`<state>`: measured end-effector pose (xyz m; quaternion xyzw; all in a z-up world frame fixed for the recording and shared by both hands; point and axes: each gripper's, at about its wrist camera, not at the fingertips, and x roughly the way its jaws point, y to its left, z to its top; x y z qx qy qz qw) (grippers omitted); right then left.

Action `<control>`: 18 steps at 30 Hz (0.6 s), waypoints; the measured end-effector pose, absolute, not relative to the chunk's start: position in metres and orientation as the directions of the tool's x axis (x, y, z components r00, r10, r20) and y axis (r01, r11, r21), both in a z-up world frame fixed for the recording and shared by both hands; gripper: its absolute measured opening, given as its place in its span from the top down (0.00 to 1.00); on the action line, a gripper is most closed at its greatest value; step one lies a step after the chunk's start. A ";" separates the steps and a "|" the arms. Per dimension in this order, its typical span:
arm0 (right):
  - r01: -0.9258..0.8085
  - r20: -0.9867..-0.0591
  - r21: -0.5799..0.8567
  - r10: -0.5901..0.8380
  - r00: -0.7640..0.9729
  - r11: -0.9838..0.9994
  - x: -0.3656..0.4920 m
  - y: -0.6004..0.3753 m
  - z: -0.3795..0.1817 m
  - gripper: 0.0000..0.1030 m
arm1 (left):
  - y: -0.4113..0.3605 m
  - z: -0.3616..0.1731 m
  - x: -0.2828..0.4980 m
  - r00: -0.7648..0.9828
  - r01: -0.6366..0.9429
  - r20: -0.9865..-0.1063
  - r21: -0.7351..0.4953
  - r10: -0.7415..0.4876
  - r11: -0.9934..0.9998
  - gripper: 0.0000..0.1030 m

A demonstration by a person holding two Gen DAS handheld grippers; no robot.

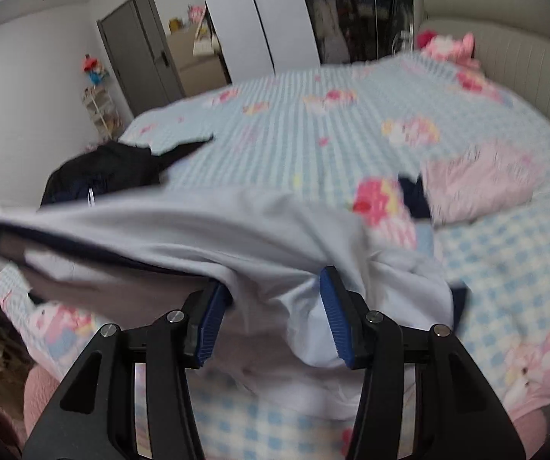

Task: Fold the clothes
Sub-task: 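Lift the white shirt by its navy-trimmed hem with both tools and spread it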

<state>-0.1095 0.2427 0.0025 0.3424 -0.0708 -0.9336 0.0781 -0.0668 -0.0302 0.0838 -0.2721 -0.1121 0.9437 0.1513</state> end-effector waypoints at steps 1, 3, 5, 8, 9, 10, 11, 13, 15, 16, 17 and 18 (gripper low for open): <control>0.097 -0.616 0.159 -0.176 -0.768 -0.983 -0.109 0.236 0.012 0.52 | -0.037 0.086 -0.063 -0.810 -0.221 -0.473 -0.299 0.346 -0.928 0.94; 0.098 -0.591 0.112 -0.146 -0.794 -0.989 -0.109 0.225 0.028 0.53 | -0.044 0.095 -0.055 -0.824 -0.229 -0.448 -0.297 0.347 -0.927 0.94; 0.098 -0.567 0.079 -0.125 -0.814 -0.992 -0.109 0.217 0.044 0.53 | -0.050 0.106 -0.045 -0.840 -0.236 -0.420 -0.287 0.343 -0.929 0.94; 0.061 -0.506 0.021 -0.063 -0.860 -0.998 -0.102 0.208 0.070 0.52 | -0.060 0.121 -0.030 -0.864 -0.240 -0.378 -0.272 0.333 -0.932 0.94; 0.038 -0.476 -0.012 -0.027 -0.879 -0.999 -0.098 0.206 0.077 0.46 | -0.062 0.123 -0.026 -0.874 -0.233 -0.367 -0.261 0.319 -0.937 0.94; 0.025 -0.462 -0.066 0.009 -0.887 -0.997 -0.095 0.200 0.079 0.41 | -0.061 0.122 -0.024 -0.887 -0.214 -0.365 -0.219 0.284 -0.952 0.94; 0.020 -0.458 -0.136 0.045 -0.888 -0.990 -0.092 0.191 0.078 0.31 | -0.060 0.116 -0.025 -0.890 -0.201 -0.377 -0.184 0.258 -0.962 0.93; 0.090 -0.544 -0.234 0.054 -0.837 -0.968 -0.101 0.174 0.049 0.36 | -0.061 0.085 -0.045 -0.825 -0.206 -0.478 -0.241 0.301 -0.948 0.93; 0.192 -0.692 -0.175 -0.018 -0.721 -0.966 -0.122 0.172 0.006 0.95 | -0.058 0.049 -0.073 -0.749 -0.175 -0.588 -0.267 0.304 -0.948 0.93; 0.201 -0.718 -0.180 -0.012 -0.696 -0.963 -0.130 0.172 -0.007 0.95 | -0.054 0.034 -0.086 -0.729 -0.157 -0.627 -0.234 0.272 -0.959 0.94; 0.193 -0.705 -0.222 0.021 -0.709 -0.956 -0.134 0.170 -0.012 0.95 | -0.050 0.029 -0.097 -0.729 -0.155 -0.637 -0.203 0.251 -0.967 0.94; 0.187 -0.682 -0.257 0.040 -0.730 -0.948 -0.140 0.170 -0.006 0.96 | -0.049 0.037 -0.111 -0.739 -0.156 -0.629 -0.186 0.240 -0.970 0.94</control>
